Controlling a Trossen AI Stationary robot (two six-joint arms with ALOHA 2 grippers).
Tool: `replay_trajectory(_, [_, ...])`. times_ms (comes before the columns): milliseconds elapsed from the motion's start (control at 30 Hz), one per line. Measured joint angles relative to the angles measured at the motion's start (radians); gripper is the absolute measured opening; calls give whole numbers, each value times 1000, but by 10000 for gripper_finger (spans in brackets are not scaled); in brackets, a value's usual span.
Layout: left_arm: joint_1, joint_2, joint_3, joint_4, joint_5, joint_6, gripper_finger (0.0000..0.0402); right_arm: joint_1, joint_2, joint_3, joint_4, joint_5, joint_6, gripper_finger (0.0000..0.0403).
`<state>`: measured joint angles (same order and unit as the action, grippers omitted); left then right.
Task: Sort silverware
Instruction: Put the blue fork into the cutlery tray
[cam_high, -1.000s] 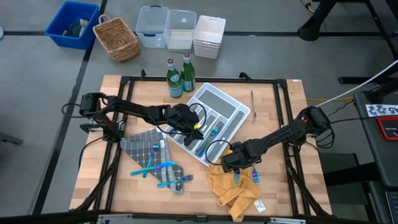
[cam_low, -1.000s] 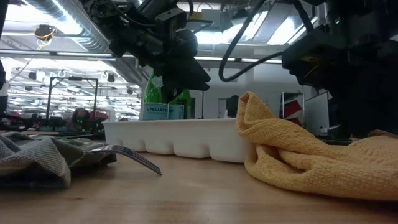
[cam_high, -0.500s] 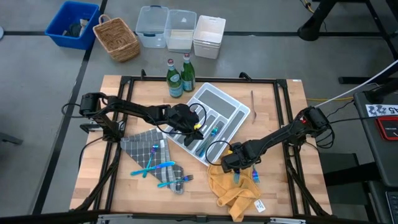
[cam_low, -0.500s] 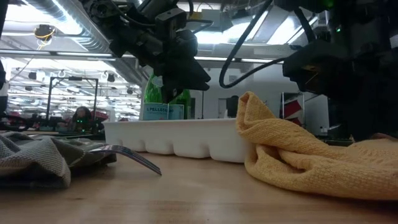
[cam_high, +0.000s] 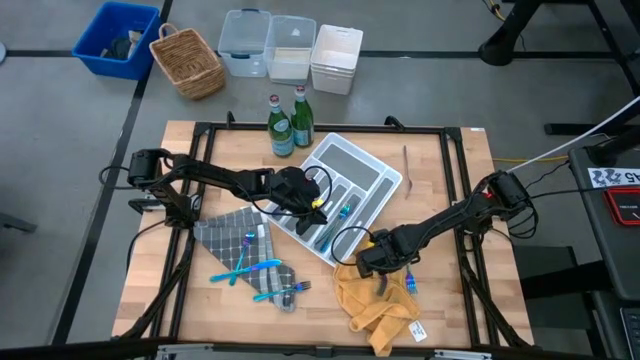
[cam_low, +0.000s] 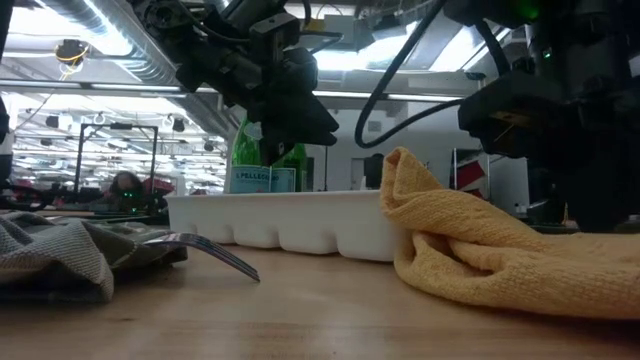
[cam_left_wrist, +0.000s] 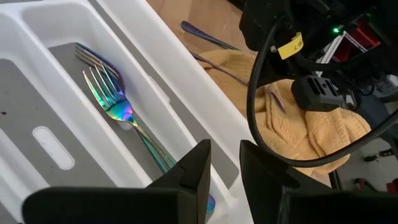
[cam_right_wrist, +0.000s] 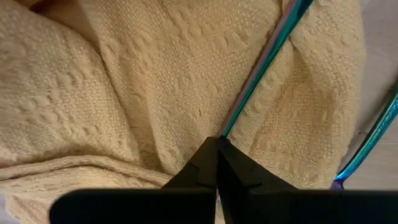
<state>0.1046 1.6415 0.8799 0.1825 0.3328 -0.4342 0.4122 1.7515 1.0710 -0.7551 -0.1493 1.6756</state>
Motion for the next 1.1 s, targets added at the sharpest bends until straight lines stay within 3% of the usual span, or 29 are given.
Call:
replay_trajectory(367, [1, 0, 0, 0, 0, 3, 75, 0, 0, 42, -22, 11, -56, 2])
replay_trajectory(733, [1, 0, 0, 1, 0, 0, 75, 0, 0, 143, -158, 54, -110, 3])
replay_trajectory(1100, [1, 0, 0, 1, 0, -3, 75, 0, 0, 143, -160, 53, -51, 70])
